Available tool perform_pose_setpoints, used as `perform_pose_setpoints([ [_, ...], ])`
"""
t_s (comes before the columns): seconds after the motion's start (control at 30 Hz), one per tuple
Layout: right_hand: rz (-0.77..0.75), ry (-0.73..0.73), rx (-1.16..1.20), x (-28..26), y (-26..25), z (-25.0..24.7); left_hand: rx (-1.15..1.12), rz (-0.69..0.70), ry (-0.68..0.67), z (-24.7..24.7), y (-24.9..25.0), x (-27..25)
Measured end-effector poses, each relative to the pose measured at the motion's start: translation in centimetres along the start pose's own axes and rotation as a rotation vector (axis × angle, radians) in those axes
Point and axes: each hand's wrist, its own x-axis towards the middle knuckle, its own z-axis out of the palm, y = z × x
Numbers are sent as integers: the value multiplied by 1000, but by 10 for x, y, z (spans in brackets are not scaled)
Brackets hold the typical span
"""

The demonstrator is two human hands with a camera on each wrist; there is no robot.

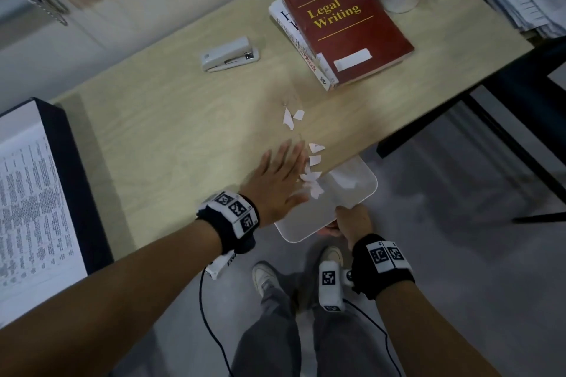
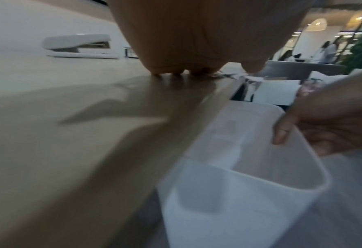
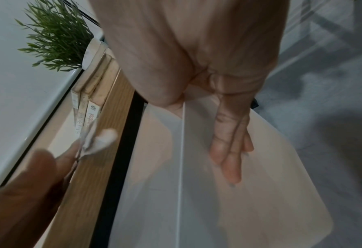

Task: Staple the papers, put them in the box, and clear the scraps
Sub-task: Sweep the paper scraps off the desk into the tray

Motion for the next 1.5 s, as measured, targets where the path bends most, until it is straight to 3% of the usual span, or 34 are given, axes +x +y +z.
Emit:
perform_pose_setpoints([
  [0.3, -5, 7, 28, 3, 2, 1, -114, 122, -36, -6, 17, 9],
  [0.5, 5, 5, -3, 7, -1, 0, -294, -207, 69, -56, -41, 56],
  [0.6, -15, -4, 4, 4, -5, -3, -275, -235, 65, -66, -59, 81],
  [0.97, -10, 33, -30, 4, -8, 3, -72, 10, 61, -45, -26, 73],
  [1.13, 6, 47, -73, 2, -11, 5, -111, 27, 0, -31, -4, 54],
  [1.33, -13, 90, -146, 2, -13, 5, -115, 166, -25, -12, 14, 26],
  [1.5, 25, 48, -105, 0, -14, 4, -298, 246, -69, -7, 19, 7],
])
